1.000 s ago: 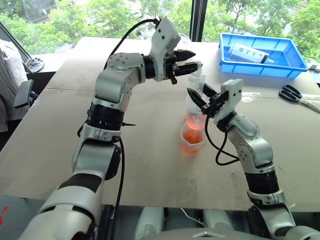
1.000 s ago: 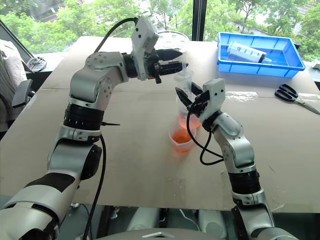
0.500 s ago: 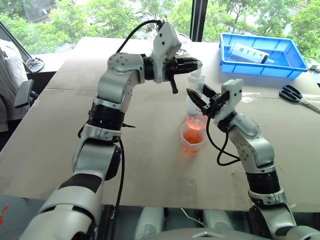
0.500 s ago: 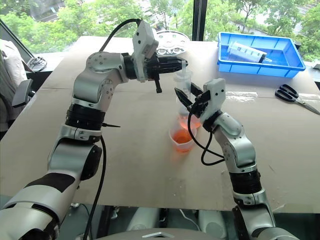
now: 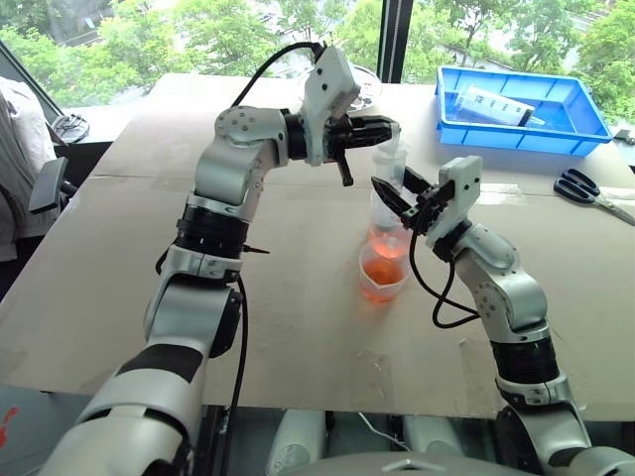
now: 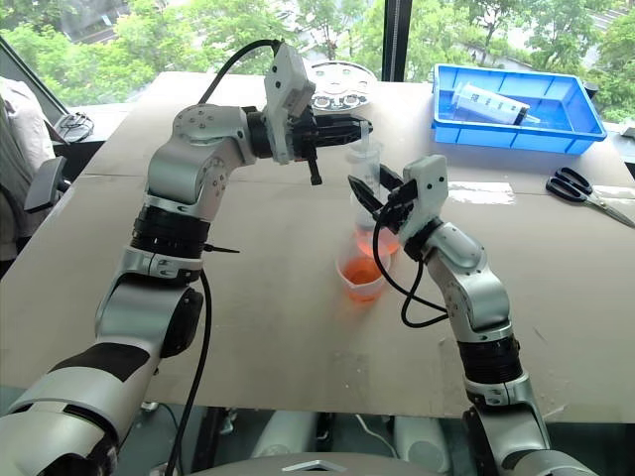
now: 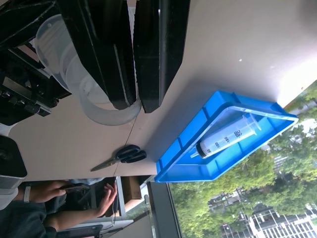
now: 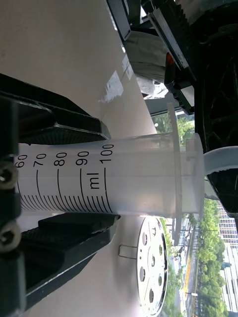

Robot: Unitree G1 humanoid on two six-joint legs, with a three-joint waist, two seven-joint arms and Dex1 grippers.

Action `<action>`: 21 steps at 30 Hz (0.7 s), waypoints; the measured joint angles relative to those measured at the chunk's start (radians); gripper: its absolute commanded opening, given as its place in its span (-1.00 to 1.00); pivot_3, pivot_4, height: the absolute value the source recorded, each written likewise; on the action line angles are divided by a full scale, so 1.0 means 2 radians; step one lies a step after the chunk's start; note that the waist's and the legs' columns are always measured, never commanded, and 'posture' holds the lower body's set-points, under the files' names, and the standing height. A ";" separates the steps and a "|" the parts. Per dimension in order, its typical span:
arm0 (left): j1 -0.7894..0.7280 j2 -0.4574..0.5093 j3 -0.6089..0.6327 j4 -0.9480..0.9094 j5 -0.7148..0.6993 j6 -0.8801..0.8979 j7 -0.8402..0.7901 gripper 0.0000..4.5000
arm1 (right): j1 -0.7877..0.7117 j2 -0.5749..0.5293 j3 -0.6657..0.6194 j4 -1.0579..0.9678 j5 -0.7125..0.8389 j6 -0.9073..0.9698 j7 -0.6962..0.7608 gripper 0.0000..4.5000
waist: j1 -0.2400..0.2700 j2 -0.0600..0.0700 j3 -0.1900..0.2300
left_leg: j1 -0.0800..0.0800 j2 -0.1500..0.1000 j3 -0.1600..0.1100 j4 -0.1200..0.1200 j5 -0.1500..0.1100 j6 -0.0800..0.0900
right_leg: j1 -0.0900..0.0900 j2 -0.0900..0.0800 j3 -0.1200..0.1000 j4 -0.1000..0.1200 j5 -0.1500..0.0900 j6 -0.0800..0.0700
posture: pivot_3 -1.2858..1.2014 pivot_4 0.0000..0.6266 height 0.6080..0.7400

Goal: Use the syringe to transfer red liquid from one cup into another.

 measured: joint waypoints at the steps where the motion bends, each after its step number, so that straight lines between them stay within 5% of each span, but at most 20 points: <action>1: -0.001 0.000 0.000 0.002 0.000 0.000 0.000 -1.00 | 0.000 0.000 0.000 -0.001 0.000 0.002 0.000 -0.34 | 0.000 0.000 0.000 | 0.000 0.000 0.000 0.000 0.000 0.000 | 0.000 0.000 0.000 0.000 0.000 0.000 | 0.03 -0.52 1.00; 21: -0.038 -0.005 0.000 0.044 -0.002 0.000 -0.001 -1.00 | -0.002 0.000 -0.005 -0.001 -0.002 0.005 -0.002 -0.35 | 0.000 0.000 0.000 | 0.000 0.000 0.000 0.000 0.000 0.000 | 0.000 0.000 0.000 0.000 0.000 0.000 | 0.03 -0.52 1.00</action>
